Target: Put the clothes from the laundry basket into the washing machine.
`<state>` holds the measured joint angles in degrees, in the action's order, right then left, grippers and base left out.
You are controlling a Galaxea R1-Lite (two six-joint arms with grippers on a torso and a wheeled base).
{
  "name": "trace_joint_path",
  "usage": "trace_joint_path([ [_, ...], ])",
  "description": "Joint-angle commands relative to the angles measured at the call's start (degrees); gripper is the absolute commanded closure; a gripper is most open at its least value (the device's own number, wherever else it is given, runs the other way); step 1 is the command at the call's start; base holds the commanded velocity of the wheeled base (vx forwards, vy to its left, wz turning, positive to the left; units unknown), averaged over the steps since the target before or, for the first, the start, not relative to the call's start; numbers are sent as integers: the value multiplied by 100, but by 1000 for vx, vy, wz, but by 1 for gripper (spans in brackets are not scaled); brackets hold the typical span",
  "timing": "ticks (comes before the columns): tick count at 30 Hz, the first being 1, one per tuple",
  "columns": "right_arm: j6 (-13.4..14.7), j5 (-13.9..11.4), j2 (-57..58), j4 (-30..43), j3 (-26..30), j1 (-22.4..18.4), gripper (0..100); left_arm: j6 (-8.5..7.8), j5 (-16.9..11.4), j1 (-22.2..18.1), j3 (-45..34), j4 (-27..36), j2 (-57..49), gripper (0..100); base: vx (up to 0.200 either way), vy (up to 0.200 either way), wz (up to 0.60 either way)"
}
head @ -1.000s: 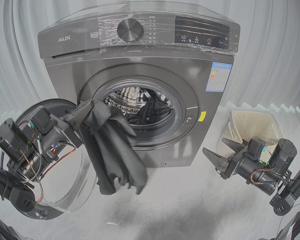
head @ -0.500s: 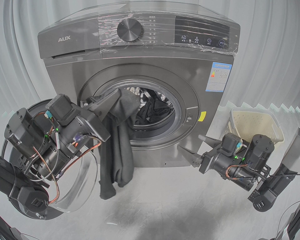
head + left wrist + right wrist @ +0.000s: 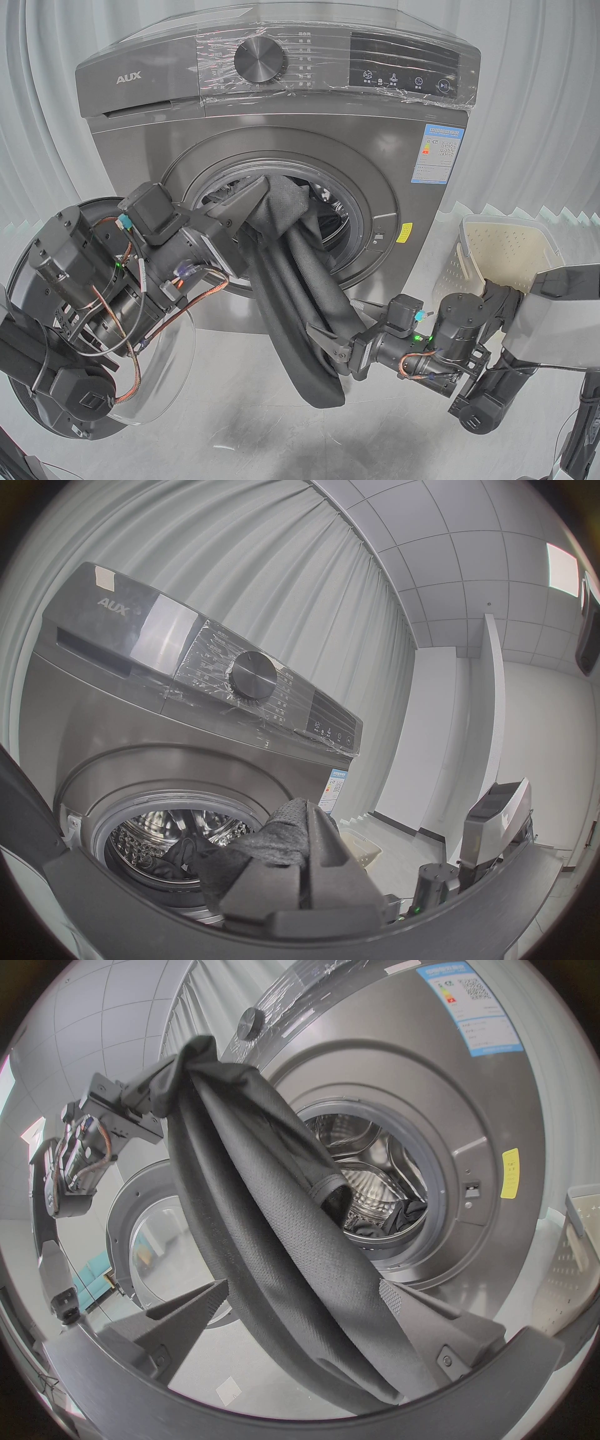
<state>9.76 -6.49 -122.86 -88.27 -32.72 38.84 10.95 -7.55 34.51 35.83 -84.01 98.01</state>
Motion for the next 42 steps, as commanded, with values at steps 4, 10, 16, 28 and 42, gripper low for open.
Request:
trace_joint_path([
  [4, -89, -19, -801, 3, -657, 124, 0, -5, 60, 179, 47, 7, 86, 100, 0, 0, 0],
  [10, -150, -142, -986, 12, -947, 379, 0, -22, 271, 284, 276, 7, 350, 100, 0, 0, 0],
  [16, -168, -142, -1285, 82, -1325, 467, 0, -22, 306, 311, 355, -11, 438, 100, 0, 0, 0],
  [28, -247, -116, -2128, 126, -2318, 388, 0, -22, 324, 302, 363, -37, 368, 100, 0, 0, 0],
  [42, -238, 332, -2313, 205, -2582, 18, 100, -14, 324, 240, 311, -81, 350, 100, 0, 0, 0],
])
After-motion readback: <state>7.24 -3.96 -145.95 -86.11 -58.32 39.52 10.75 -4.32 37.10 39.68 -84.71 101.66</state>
